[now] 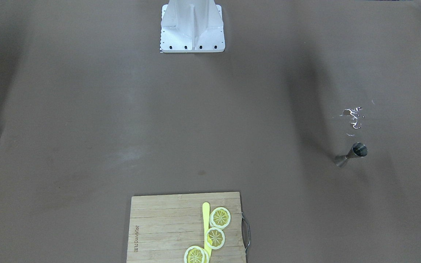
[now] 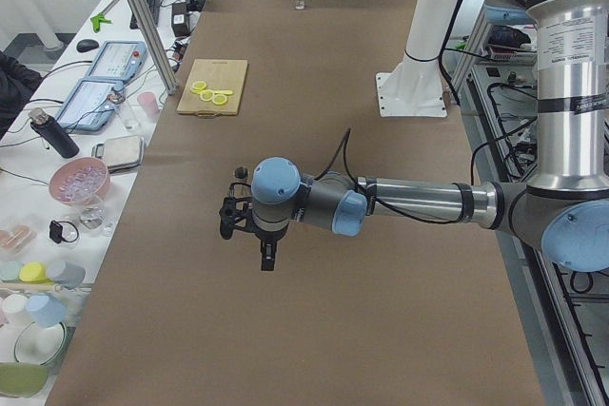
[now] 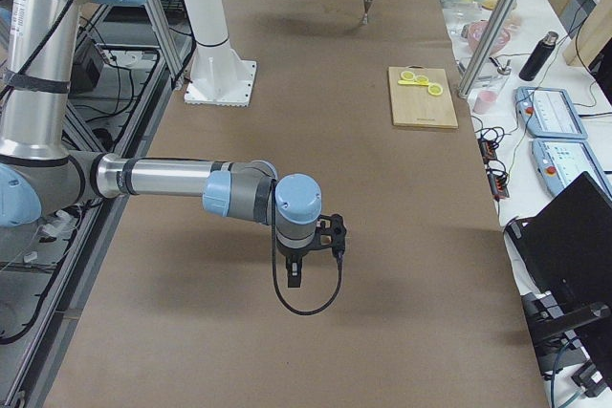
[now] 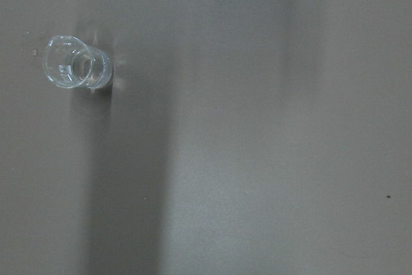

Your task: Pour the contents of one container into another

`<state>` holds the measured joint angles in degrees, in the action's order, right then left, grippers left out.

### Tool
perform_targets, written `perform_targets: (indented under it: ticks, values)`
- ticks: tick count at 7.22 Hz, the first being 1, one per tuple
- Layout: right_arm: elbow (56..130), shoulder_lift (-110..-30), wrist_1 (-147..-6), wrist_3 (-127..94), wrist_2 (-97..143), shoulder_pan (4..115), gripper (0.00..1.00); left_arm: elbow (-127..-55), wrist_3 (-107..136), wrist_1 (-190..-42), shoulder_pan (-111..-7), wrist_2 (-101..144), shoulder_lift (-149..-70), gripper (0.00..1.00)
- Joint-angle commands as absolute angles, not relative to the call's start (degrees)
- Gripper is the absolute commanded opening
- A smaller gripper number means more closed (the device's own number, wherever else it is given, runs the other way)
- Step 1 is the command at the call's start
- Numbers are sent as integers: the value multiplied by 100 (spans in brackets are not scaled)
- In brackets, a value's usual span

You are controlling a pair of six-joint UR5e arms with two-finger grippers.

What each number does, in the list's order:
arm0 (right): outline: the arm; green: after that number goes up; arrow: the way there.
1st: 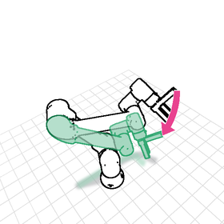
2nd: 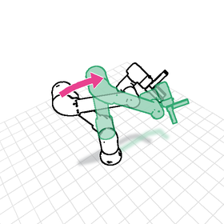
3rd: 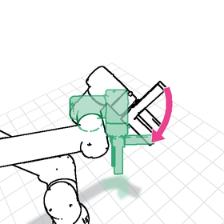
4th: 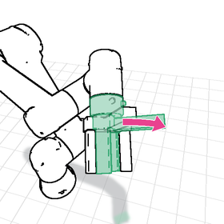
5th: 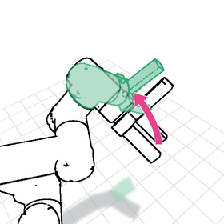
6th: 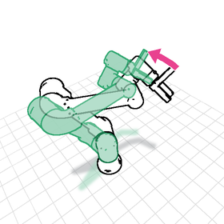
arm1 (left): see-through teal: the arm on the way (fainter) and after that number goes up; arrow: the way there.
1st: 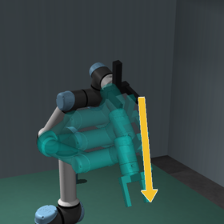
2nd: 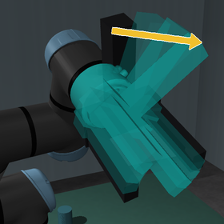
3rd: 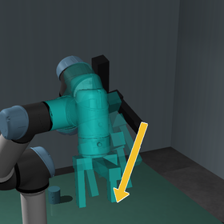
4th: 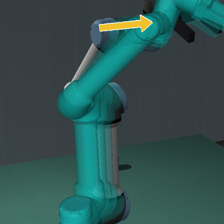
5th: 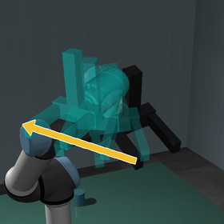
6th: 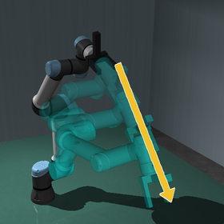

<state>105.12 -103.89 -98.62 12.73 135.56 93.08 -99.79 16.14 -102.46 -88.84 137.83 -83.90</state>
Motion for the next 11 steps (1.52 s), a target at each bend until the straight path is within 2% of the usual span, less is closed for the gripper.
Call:
perform_targets:
  ticks: [1,3,5,8,11]
  values:
    - [10512,-10389,-9870,1274,13553,9316,100,-10246,2150,-10248,-8790,13790,-8429,98]
    - [10512,-10389,-9861,1274,13544,9308,100,-10537,2704,-10265,-8492,13755,-8420,97]
    - [10520,-10389,-9861,1274,13527,9316,100,-10783,3747,-10930,-8028,13100,-8429,97]
    - [10512,-10389,-9861,1274,13509,9308,100,-11152,5671,-11721,-6939,11670,-8420,97]
    - [10521,-10389,-9879,1178,13596,9316,100,-11434,7220,-11804,-5463,9648,-8455,97]
